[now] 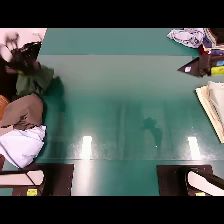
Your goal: Fold the shirts.
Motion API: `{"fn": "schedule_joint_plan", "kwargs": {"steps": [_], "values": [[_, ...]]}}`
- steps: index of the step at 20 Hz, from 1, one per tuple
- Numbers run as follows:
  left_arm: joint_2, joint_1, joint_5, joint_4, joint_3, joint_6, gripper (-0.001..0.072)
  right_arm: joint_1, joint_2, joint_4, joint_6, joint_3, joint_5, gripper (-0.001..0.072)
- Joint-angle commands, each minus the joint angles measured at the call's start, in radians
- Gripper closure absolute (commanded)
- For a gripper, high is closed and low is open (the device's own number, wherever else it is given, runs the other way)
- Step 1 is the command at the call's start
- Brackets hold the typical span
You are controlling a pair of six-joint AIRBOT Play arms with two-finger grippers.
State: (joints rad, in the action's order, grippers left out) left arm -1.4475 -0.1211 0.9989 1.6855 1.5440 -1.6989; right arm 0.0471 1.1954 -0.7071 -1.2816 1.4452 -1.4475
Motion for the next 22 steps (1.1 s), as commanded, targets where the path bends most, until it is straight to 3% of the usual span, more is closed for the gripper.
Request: {"fn": "schedule_joint_plan", "kwargs": {"steps": [1, 6, 11, 14, 18, 20, 21, 22], "values": [[0.210, 0.068, 0.018, 0.003, 0.135, 0.027, 0.0685, 0.000, 0.001, 0.000, -0.001, 0.135, 0.025, 0.0694], [0.471, 0.267, 0.101, 0.008, 0.240, 0.020, 0.0686, 0.000, 0.001, -0.001, 0.000, 0.316, 0.067, 0.0694], [0.504, 0.534, 0.244, 0.009, 0.180, -0.079, 0.0686, 0.000, 0.001, 0.002, 0.000, 0.370, 0.060, 0.0694], [0.504, 0.689, 0.200, 0.009, -0.005, -0.205, 0.0686, 0.000, 0.001, 0.001, 0.000, 0.369, 0.025, 0.0694], [0.504, 0.910, 0.043, 0.001, -0.351, -0.398, 0.0684, 0.000, 0.001, 0.000, 0.000, 0.369, -0.031, 0.0694], [0.504, 0.988, -0.058, -0.072, -0.500, -0.425, 0.0680, 0.000, 0.001, 0.000, 0.000, 0.369, -0.033, 0.0693], [0.504, 1.012, -0.102, -0.130, -0.553, -0.422, 0.0488, 0.000, 0.001, 0.000, 0.000, 0.369, -0.034, 0.0693], [0.504, 1.031, -0.137, -0.182, -0.592, -0.422, 0.0111, 0.000, 0.001, 0.000, 0.000, 0.369, -0.035, 0.0694]]}}
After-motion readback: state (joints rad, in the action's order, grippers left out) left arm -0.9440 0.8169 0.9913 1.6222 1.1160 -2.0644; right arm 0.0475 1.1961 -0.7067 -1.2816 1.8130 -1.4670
